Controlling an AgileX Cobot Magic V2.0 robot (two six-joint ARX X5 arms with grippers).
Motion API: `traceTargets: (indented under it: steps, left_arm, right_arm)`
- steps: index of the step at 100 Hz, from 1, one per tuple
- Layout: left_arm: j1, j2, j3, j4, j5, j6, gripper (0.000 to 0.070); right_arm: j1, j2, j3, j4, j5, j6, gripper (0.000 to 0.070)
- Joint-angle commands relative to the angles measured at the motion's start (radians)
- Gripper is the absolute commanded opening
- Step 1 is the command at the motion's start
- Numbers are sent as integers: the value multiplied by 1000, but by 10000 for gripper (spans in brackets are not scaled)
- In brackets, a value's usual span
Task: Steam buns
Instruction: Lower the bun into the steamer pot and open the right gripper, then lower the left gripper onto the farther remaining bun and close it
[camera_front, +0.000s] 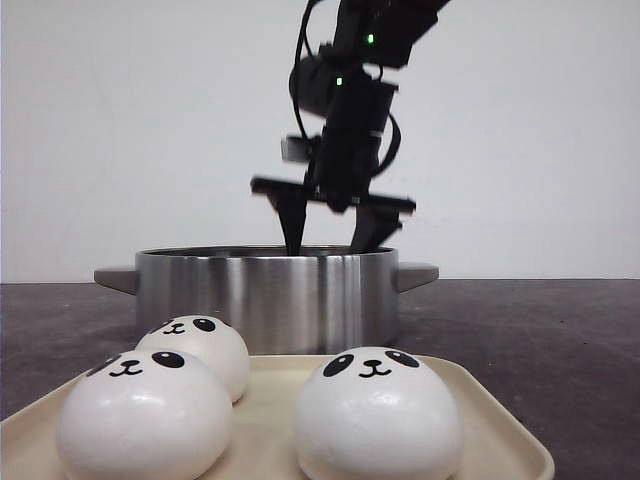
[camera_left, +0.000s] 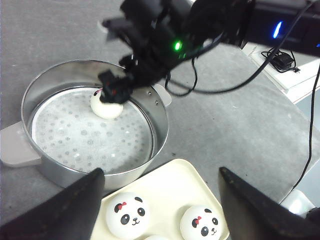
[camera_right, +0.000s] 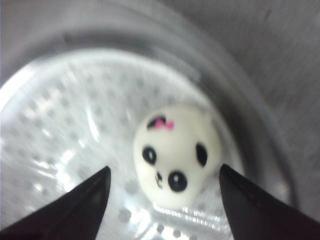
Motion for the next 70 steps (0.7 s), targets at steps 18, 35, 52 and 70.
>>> traceTargets:
  steps: [18,35,52,70]
  left_arm:
    - [-5,8,13,-27,-3,6,434]
    - [-32,31,-13,-137,-3,-11,433]
    - [-95,104,-62,-267,-4,-43,434]
    - [-225,195,-130,-249,-30,-110,436]
  right_arm:
    - [24,11,274,-186,-7,-64,396]
    - [89,-114,372,-266,49,-157,277]
    - [182,-339,372,-208,141,-180,277]
    - [311,-561,372,-214,298,-273,277]
